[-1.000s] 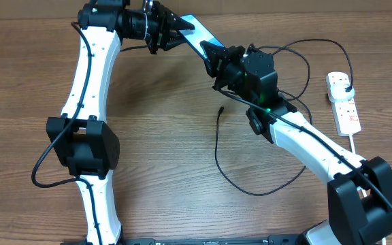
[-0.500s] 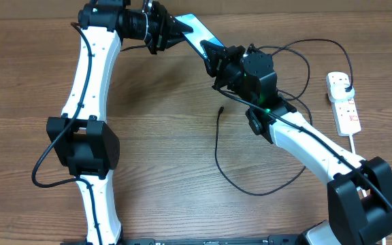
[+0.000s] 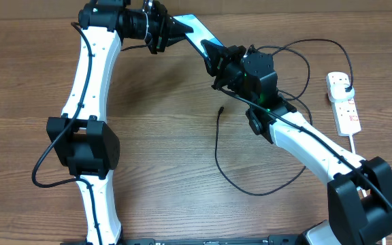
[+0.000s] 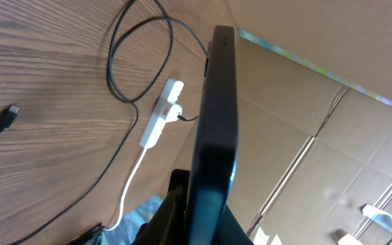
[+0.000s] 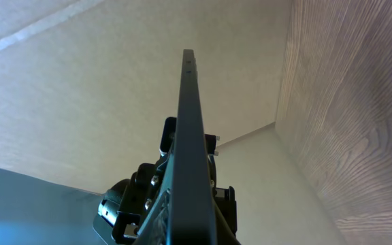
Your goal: Plug charger to phone and switch on socket
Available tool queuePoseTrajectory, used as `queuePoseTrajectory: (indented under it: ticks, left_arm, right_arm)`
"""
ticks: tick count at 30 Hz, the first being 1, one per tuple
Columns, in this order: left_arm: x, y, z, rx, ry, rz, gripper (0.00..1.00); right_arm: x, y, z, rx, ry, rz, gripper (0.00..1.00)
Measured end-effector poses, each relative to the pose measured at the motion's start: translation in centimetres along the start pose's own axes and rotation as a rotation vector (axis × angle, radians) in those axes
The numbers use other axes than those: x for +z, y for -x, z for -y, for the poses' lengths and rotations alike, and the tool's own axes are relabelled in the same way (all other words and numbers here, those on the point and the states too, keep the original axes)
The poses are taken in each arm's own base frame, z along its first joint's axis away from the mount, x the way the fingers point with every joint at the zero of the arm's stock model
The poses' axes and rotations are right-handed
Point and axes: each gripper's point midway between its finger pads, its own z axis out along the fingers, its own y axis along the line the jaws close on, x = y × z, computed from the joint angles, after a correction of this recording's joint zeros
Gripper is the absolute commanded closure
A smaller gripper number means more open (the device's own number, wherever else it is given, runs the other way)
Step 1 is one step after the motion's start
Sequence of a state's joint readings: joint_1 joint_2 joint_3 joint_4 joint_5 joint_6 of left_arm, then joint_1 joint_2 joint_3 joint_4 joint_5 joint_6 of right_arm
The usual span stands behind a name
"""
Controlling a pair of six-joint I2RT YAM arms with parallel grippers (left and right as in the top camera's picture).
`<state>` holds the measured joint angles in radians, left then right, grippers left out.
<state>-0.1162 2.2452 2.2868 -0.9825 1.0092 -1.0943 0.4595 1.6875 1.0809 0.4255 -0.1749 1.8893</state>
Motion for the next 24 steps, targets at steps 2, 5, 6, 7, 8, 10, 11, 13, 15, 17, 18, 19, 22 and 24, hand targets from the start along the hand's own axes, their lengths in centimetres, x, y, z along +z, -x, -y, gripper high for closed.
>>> queuePoseTrajectory:
  ticks: [2,5,6,7,8,10,11,13,15,17,18,19,22,24]
  left_arm:
    - [0.0,0.0,0.0,0.000,0.000,0.000,0.96]
    - [0.0,0.0,-0.1,-0.010,0.003,0.002,0.96]
    - [0.0,0.1,-0.1,-0.014,0.006,0.005,0.96]
    - [0.0,0.1,-0.2,-0.020,0.010,0.009,0.96]
    - [0.0,0.2,-0.3,-0.025,0.014,0.012,0.96]
    - [0.0,0.4,-0.3,-0.020,0.017,0.023,0.96]
    - [0.0,0.5,-0.3,-0.013,0.018,0.028,0.96]
    - [0.0,0.6,-0.4,0.003,0.021,0.035,0.96]
    - [0.0,0.6,-0.4,0.026,0.022,0.037,0.96]
    - [0.0,0.7,-0.4,0.053,0.022,0.040,0.96]
    - [0.0,0.7,-0.3,0.070,0.020,0.041,0.96]
    - [0.0,0.7,-0.3,0.089,0.019,0.041,0.96]
    - [0.0,0.8,-0.3,0.142,0.020,0.042,0.96]
    - [0.0,0.7,-0.3,0.179,0.022,0.040,0.96]
  right_arm:
    - [0.0,0.0,0.0,0.001,0.000,0.000,0.89]
    - [0.0,0.0,0.0,-0.008,0.001,-0.002,0.81]
    - [0.0,0.0,-0.1,-0.013,0.003,-0.002,0.78]
    - [0.0,-0.1,-0.2,-0.020,0.008,-0.003,0.76]
    - [0.0,-0.1,-0.2,-0.027,0.008,-0.004,0.75]
    - [0.0,-0.2,-0.2,-0.036,0.006,-0.008,0.75]
    - [0.0,-0.3,-0.1,-0.038,0.004,-0.011,0.75]
    - [0.0,-0.5,0.0,-0.041,0.003,-0.017,0.72]
    - [0.0,-0.6,0.0,-0.042,0.000,-0.020,0.67]
    - [0.0,-0.7,0.1,-0.046,-0.002,-0.025,0.63]
    - [0.0,-0.7,0.1,-0.048,-0.003,-0.026,0.61]
    - [0.0,-0.7,0.2,-0.048,-0.009,-0.026,0.59]
    - [0.0,-0.4,1.0,-0.047,-0.040,-0.018,0.58]
    - [0.0,-0.2,1.7,-0.045,-0.069,-0.011,0.56]
